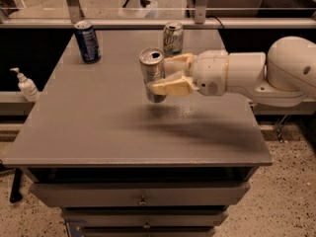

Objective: Move redbull can near 7up can

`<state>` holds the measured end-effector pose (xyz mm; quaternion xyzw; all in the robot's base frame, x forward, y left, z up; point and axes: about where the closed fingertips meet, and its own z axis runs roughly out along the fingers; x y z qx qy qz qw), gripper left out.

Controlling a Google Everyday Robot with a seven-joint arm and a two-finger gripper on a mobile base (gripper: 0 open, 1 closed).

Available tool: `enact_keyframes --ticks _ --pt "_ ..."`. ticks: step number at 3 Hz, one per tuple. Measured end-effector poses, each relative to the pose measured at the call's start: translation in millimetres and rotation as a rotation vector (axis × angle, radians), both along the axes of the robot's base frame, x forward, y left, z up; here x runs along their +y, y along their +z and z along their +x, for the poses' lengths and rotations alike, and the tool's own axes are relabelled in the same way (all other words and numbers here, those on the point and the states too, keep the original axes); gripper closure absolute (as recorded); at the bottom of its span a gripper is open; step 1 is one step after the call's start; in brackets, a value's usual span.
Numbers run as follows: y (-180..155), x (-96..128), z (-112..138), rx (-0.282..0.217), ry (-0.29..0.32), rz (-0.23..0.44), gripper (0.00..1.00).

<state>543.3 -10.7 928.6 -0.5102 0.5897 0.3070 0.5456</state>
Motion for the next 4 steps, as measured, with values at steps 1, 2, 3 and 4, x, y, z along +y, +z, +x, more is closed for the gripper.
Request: enact_keyframes --ticks 1,2,3,4 --pt "2 -50 14 -0.023 -0.064 0.003 1.0" --pt "4 -112 48 -0.041 -0.147 0.019 1.0" --pt "4 -160 89 -0.039 -0.211 0.012 1.0" --pt "2 -183 129 -0.017 -0.246 -0.03 1.0"
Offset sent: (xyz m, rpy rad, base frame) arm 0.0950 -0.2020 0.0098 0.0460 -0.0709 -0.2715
